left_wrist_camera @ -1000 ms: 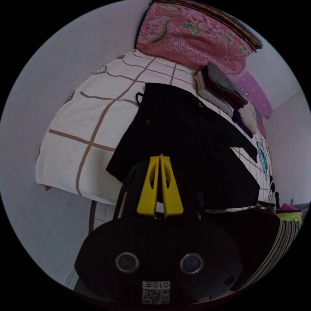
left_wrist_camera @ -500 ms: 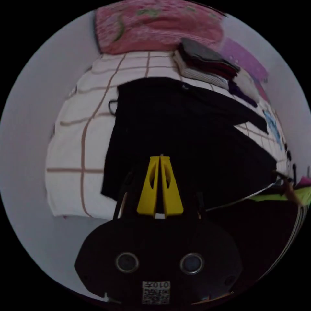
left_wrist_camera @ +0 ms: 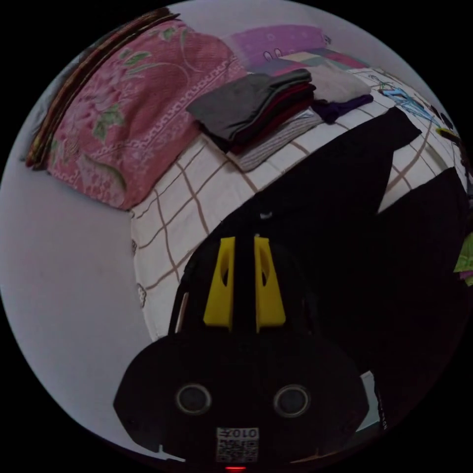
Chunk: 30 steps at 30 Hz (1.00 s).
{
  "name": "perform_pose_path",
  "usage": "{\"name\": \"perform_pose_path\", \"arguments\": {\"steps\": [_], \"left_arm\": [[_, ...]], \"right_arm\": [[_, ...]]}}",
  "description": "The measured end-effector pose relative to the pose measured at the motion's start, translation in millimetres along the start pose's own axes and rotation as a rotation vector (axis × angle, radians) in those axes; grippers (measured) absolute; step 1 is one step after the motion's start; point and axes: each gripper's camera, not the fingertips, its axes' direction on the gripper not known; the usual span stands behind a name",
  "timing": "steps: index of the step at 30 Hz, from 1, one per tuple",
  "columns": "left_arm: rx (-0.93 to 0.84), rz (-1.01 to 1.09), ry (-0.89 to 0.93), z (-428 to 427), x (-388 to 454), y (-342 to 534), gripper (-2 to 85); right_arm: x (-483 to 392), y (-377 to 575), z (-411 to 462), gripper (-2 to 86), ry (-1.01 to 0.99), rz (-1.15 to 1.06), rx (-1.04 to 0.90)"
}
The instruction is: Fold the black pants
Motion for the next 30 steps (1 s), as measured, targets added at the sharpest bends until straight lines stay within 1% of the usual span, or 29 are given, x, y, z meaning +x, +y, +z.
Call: {"name": "perform_pose_path", "arguments": {"steps": [1, 3, 4, 5, 6, 8, 12, 13, 18, 20, 21, 23, 26, 30], "left_arm": [[-0.003, 0.003, 0.007, 1, 1, -6, 6.6], [-0.004, 0.015, 0.007, -2, 6, -22, 6.9], [0.003, 0.016, 0.004, -4, 8, -24, 7.0], [0.024, 0.016, -0.002, -9, 12, -26, 7.0], [0.04, 0.02, -0.014, -13, 17, -25, 7.1], [0.035, 0.029, -0.034, -15, 23, -22, 7.0], [-0.007, -0.003, -0.017, -8, 24, -12, 6.6], [-0.016, -0.014, -0.013, -7, 22, -12, 6.6], [-0.034, -0.111, 0.021, 6, 2, -22, 6.4], [-0.034, -0.111, 0.027, 11, -1, -31, 6.5], [-0.03, -0.102, 0.026, 15, -2, -38, 6.7], [-0.016, -0.079, 0.013, 22, -1, -49, 7.0], [-0.004, -0.004, -0.018, 37, 1, -72, 7.9], [0.006, 0.076, -0.047, 63, -8, -100, 9.3]], "right_arm": [[2, -11, 11, 12.5, -0.002, -0.009, -0.046], [16, -24, 28, 12.5, -0.076, 0.062, -0.109], [29, -29, 37, 12.5, -0.116, 0.15, -0.129], [42, -33, 44, 12.5, -0.14, 0.241, -0.135], [48, -34, 46, 12.5, -0.153, 0.284, -0.135], [67, -40, 54, 12.3, -0.226, 0.414, -0.117], [83, -52, 65, 12.0, -0.32, 0.549, -0.101], [85, -57, 69, 11.9, -0.327, 0.572, -0.131], [83, -76, 73, 9.5, -0.212, 0.6, -0.195], [87, -85, 66, 6.4, -0.188, 0.619, -0.246], [88, -88, 63, 5.5, -0.21, 0.612, -0.258], [94, -101, 43, 4.3, -0.359, 0.589, -0.204], [101, -119, 6, 3.8, -0.451, 0.546, -0.094], [104, -144, -42, 3.6, -0.518, 0.438, -0.006]]}}
